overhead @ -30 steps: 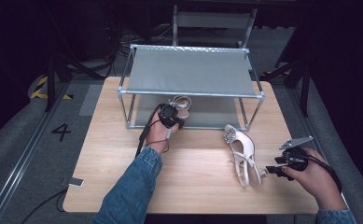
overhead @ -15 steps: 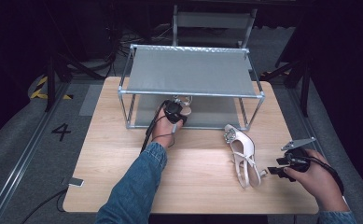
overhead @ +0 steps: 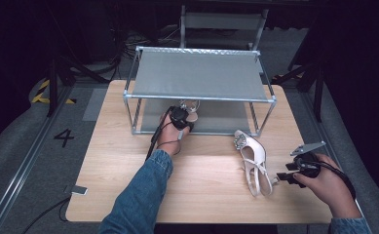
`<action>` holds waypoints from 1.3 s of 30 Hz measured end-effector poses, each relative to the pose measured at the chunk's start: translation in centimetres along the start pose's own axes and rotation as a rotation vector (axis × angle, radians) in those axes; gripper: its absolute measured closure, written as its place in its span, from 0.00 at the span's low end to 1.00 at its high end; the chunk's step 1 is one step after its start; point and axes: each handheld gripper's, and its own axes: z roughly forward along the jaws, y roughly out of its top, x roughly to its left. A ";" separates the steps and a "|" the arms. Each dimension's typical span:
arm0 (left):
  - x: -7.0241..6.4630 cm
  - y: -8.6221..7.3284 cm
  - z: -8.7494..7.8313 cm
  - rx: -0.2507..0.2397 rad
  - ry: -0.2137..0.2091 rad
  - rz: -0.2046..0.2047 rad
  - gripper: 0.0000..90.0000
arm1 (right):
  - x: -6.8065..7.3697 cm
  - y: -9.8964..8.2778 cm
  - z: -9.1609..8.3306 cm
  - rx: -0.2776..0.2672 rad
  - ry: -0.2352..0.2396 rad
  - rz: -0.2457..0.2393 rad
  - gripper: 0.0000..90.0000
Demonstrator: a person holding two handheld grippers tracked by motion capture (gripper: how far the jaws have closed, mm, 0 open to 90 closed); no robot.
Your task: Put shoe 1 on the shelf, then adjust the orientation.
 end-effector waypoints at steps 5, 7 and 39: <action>-0.8 -0.5 -2.6 -0.004 -0.002 0.009 0.62 | 0.2 0.4 -0.2 -0.005 -0.003 -0.008 0.48; -1.2 -0.7 -3.9 -0.012 0.010 0.015 0.59 | 0.3 0.7 -0.3 -0.009 -0.003 -0.011 0.48; -2.2 -6.7 -14.8 0.201 0.017 0.067 0.35 | 3.4 2.4 -2.4 -0.055 -0.005 0.027 0.37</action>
